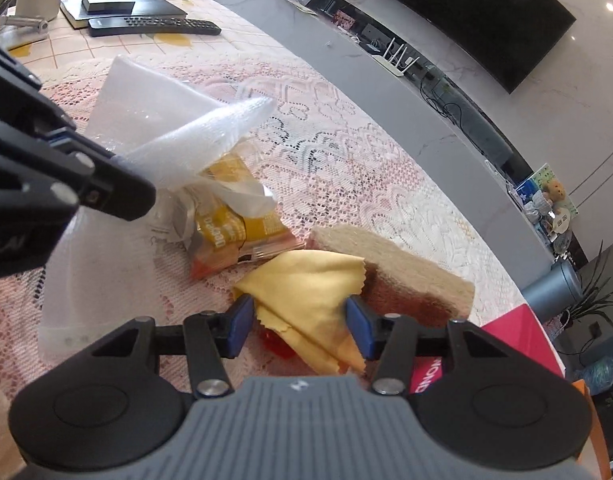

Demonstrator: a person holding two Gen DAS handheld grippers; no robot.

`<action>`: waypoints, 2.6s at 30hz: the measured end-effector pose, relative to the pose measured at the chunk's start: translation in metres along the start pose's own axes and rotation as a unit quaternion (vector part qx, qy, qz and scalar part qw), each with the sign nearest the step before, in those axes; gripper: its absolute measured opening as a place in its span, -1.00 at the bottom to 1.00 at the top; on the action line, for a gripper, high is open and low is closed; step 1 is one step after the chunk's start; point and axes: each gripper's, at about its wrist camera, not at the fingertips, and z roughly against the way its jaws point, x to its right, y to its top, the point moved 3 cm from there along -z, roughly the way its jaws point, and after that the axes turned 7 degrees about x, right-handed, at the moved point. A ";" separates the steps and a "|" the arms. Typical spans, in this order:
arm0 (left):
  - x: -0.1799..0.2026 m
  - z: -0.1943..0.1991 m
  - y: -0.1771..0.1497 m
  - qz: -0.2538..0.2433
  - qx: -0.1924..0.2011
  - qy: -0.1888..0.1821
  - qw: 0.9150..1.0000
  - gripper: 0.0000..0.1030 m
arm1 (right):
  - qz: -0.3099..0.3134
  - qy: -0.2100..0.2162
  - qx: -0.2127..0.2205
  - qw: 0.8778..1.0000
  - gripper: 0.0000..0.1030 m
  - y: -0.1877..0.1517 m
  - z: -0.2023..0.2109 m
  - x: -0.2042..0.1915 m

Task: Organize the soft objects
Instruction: 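Grasp the yellow cloth with the right gripper while the left gripper lifts the white mesh, then carry both cloths into the orange box and open both grippers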

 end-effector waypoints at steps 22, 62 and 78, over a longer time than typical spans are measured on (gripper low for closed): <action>0.037 0.070 0.004 -0.041 0.076 -0.042 0.995 -0.97 | -0.220 -0.006 0.061 0.974 -0.95 -0.012 0.125 0.036; 0.284 0.013 0.063 -0.194 0.028 -0.232 0.953 -0.97 | -0.365 -0.098 -0.060 0.924 -0.94 -0.155 0.215 0.239; 0.331 -0.037 0.020 -0.361 0.036 -0.182 0.914 -0.97 | -0.394 -0.007 -0.193 0.898 -0.92 -0.209 0.147 0.247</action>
